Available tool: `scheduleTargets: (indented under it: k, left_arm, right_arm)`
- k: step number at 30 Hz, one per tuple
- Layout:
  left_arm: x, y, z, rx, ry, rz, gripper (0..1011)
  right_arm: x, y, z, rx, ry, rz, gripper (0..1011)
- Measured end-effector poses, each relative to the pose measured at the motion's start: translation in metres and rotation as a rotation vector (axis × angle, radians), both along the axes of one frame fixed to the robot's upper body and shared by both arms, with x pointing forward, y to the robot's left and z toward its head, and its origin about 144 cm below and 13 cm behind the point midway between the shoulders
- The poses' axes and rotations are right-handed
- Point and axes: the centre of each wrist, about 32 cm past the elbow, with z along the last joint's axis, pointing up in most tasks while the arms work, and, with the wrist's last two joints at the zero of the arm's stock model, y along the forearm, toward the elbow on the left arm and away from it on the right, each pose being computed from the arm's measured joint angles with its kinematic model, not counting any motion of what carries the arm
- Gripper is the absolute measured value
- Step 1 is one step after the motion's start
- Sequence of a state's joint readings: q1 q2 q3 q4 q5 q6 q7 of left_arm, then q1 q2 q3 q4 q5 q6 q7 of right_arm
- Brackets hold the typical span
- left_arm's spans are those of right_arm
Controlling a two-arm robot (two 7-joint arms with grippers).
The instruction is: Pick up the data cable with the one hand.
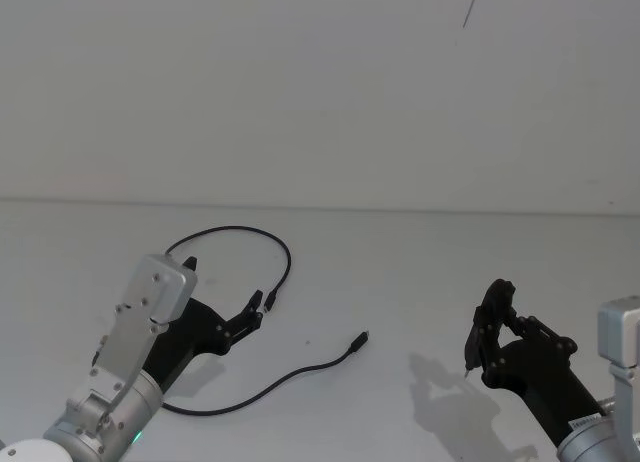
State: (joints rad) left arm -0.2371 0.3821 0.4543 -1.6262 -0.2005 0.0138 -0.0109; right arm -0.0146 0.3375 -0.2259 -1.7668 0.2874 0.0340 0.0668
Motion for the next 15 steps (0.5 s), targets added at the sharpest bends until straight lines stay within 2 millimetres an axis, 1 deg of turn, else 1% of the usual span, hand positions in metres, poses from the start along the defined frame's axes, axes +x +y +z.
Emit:
scheduleTargets:
  k: [15]
  left_arm:
    - [0.0,0.0,0.0,0.0,0.0,0.0,1001]
  right_arm:
    - [0.0,0.0,0.0,0.0,0.0,0.0,269]
